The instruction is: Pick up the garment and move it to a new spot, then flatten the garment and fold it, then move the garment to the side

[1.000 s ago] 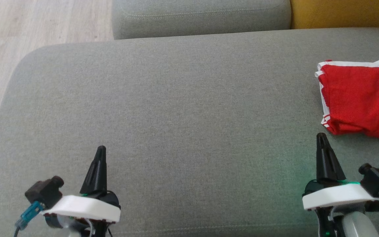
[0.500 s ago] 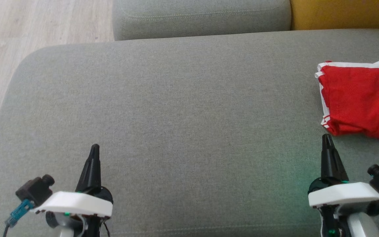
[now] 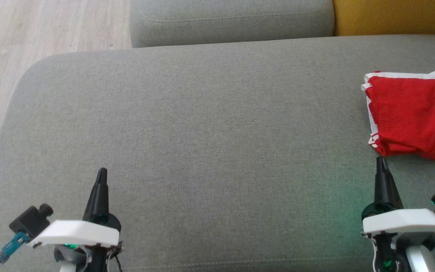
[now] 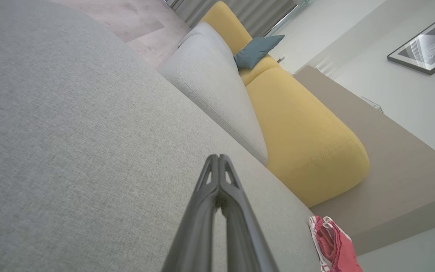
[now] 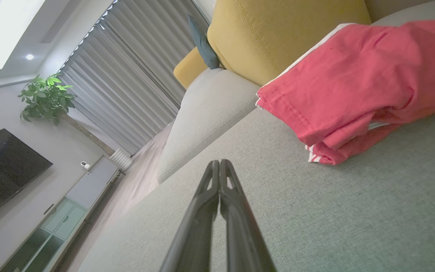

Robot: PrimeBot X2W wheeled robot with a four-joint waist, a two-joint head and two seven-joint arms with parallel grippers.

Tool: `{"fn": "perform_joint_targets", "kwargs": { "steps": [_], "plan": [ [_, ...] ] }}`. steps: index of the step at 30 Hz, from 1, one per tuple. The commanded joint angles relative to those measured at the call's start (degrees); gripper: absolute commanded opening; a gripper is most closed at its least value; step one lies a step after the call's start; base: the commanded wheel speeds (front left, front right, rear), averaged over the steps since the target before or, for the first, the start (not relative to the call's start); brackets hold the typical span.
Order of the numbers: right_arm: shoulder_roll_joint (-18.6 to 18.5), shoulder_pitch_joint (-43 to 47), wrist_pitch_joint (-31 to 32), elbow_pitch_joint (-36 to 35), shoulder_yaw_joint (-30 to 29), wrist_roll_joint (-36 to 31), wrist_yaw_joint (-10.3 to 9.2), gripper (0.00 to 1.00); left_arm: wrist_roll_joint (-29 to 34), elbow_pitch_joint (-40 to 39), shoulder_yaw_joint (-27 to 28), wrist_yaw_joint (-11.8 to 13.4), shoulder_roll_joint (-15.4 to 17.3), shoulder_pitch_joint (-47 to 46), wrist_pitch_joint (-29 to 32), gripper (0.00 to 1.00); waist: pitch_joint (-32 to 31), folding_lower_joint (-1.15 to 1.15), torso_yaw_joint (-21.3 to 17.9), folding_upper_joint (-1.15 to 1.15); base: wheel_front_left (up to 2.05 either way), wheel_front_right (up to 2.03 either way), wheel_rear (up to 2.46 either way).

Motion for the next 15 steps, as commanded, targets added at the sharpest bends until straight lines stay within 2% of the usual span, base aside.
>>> {"fn": "perform_joint_targets", "kwargs": {
  "steps": [1,15],
  "plan": [
    [-1.18,-3.04,0.44,-1.71,0.11,1.85,0.16,0.00,-1.54,-1.61,1.28,-0.35,0.84,-3.30,0.50,0.00,-0.03,0.00,0.01,0.00,0.00,0.00,0.00],
    [-1.34,-3.47,2.61,-1.32,-0.67,11.41,0.21,0.00,-9.57,-0.81,2.80,-0.46,0.99,-3.94,2.76,0.00,-0.29,0.00,0.08,0.00,0.00,0.00,0.00]
  ]
}}
